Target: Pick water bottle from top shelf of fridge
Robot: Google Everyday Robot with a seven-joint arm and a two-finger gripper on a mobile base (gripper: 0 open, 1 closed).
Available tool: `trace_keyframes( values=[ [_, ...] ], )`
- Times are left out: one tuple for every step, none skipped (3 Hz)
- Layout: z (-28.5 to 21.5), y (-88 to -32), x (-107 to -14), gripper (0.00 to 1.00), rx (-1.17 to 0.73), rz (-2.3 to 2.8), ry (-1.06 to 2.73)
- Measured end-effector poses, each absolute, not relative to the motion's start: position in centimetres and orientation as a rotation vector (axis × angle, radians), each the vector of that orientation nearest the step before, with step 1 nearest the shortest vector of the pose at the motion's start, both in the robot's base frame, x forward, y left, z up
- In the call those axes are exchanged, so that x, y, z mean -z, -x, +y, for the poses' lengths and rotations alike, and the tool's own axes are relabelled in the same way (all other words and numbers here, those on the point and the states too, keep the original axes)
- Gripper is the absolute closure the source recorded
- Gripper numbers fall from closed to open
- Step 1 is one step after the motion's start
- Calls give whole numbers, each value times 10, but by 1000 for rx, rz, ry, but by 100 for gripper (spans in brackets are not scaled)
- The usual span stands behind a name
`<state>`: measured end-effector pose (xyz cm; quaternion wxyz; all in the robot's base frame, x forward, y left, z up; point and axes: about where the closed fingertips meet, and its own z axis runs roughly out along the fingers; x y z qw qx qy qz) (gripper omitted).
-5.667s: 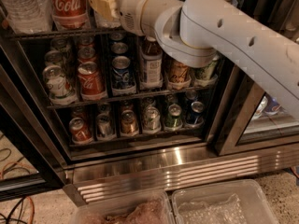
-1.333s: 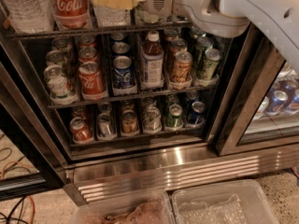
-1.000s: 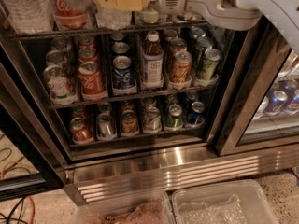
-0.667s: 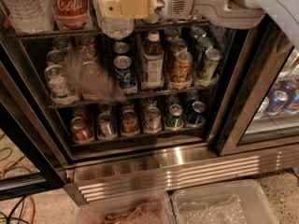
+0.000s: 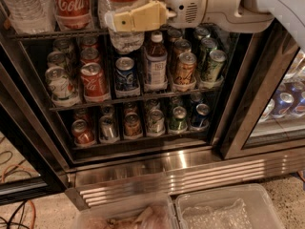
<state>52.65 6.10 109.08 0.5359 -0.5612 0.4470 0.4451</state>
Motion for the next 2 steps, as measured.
trace_keyframes(
  values=[
    [59,-519,-1084,100,-1071,1061,1401],
    [59,-519,-1084,100,-1070,1061,1404]
  ],
)
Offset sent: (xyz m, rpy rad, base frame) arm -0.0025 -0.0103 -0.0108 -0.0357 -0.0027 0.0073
